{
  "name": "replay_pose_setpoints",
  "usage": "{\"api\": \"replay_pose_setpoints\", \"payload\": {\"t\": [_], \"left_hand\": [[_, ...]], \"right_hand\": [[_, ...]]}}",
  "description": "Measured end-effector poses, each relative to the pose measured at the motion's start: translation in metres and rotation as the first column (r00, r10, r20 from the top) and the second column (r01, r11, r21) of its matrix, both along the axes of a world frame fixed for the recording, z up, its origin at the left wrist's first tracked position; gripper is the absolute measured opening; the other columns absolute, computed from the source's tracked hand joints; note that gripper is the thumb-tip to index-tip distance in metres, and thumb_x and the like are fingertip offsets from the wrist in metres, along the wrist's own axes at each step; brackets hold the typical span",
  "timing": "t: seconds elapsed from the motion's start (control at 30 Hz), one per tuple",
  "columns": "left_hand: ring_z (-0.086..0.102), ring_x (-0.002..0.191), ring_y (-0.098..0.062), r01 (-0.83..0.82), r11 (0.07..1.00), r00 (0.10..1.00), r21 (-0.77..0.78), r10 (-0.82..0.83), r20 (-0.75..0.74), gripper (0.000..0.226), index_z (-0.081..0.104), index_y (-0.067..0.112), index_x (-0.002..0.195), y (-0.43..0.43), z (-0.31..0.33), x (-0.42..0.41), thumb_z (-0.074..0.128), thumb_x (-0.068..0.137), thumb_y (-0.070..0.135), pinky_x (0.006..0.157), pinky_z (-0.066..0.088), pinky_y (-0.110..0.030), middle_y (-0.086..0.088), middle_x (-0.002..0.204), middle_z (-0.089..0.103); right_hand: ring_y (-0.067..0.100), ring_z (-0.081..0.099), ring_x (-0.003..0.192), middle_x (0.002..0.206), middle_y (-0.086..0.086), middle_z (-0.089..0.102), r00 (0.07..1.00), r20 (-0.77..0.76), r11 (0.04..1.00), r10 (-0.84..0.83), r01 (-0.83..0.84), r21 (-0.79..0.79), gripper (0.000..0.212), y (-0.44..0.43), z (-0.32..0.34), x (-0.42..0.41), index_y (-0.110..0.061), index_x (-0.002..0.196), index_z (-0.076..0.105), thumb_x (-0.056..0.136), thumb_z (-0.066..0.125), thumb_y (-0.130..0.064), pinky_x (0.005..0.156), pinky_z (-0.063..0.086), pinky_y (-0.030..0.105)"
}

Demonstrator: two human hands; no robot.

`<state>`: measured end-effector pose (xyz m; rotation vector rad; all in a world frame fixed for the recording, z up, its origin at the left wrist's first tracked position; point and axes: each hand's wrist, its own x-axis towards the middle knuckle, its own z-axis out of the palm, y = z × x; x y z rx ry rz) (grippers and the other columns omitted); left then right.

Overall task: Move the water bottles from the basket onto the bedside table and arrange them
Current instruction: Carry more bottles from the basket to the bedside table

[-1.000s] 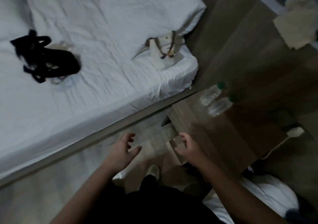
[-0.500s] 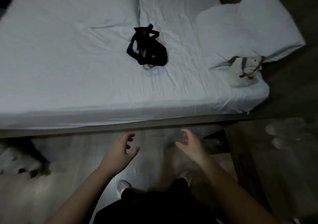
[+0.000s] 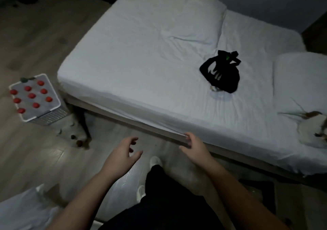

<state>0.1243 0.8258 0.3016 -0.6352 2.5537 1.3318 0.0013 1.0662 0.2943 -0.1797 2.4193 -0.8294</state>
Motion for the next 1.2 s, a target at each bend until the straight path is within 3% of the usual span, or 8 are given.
{"api": "replay_pose_setpoints", "payload": {"t": [0.4,0.47,0.6,0.8,0.9,1.07,1.2], "left_hand": [[0.057,0.091,-0.005,-0.352,0.936,0.935,-0.02,0.353,0.038,0.047,0.047,0.026,0.129,-0.15,-0.022,0.008,0.063,0.085,0.035,0.081,0.048,-0.028,0.01,0.114,0.052],[0.057,0.09,-0.005,-0.38,0.924,0.922,-0.027,0.381,0.06,0.047,0.048,0.026,0.128,-0.18,-0.025,0.004,0.063,0.085,0.035,0.08,0.047,-0.027,0.009,0.113,0.052],[0.056,0.087,-0.003,-0.46,0.887,0.883,-0.037,0.462,0.086,0.045,0.05,0.026,0.126,-0.238,-0.026,-0.004,0.063,0.084,0.035,0.076,0.044,-0.024,0.009,0.113,0.055],[0.057,0.079,-0.014,-0.625,0.78,0.778,-0.019,0.625,0.07,0.042,0.054,0.017,0.122,-0.311,-0.028,-0.01,0.068,0.083,0.024,0.074,0.042,-0.024,-0.001,0.105,0.059],[0.058,0.072,-0.009,-0.672,0.741,0.739,0.007,0.669,0.078,0.039,0.056,0.017,0.12,-0.348,-0.03,-0.005,0.068,0.082,0.02,0.072,0.043,-0.024,0.001,0.098,0.059],[0.057,0.072,-0.012,-0.687,0.727,0.723,-0.003,0.684,0.095,0.041,0.056,0.014,0.121,-0.437,-0.047,0.007,0.067,0.082,0.021,0.07,0.045,-0.026,0.001,0.103,0.058],[0.058,0.072,-0.011,-0.628,0.777,0.771,-0.024,0.627,0.11,0.038,0.056,0.014,0.119,-0.527,-0.055,0.011,0.066,0.084,0.024,0.07,0.046,-0.027,0.001,0.102,0.058]], "right_hand": [[0.022,0.053,0.118,0.135,0.008,0.052,0.861,0.086,0.862,0.501,-0.505,0.045,0.059,-0.22,-0.022,-0.062,-0.018,0.14,0.04,0.086,0.064,-0.026,0.094,0.041,0.027],[0.019,0.054,0.112,0.134,0.007,0.053,0.836,0.077,0.836,0.544,-0.548,0.035,0.059,-0.259,-0.022,-0.073,-0.018,0.139,0.04,0.085,0.064,-0.026,0.095,0.042,0.029],[0.008,0.045,0.102,0.133,0.007,0.052,0.771,0.096,0.775,0.63,-0.632,-0.007,0.058,-0.337,-0.016,-0.089,-0.017,0.139,0.041,0.086,0.064,-0.022,0.089,0.036,0.021],[0.018,0.051,0.117,0.135,0.005,0.05,0.622,0.097,0.621,0.777,-0.783,0.048,0.06,-0.453,-0.01,-0.107,-0.02,0.14,0.041,0.085,0.063,-0.027,0.093,0.038,0.023],[0.021,0.05,0.121,0.137,0.007,0.048,0.559,0.093,0.555,0.824,-0.829,0.062,0.061,-0.509,0.002,-0.103,-0.019,0.141,0.041,0.085,0.064,-0.027,0.099,0.041,0.029],[0.019,0.051,0.121,0.136,0.002,0.05,0.585,0.084,0.583,0.807,-0.811,0.047,0.057,-0.598,0.003,-0.087,-0.023,0.137,0.044,0.085,0.065,-0.027,0.1,0.044,0.033],[0.021,0.052,0.121,0.135,0.003,0.052,0.606,0.109,0.605,0.788,-0.795,0.049,0.049,-0.671,-0.004,-0.071,-0.019,0.135,0.045,0.089,0.063,-0.024,0.097,0.04,0.027]]}}
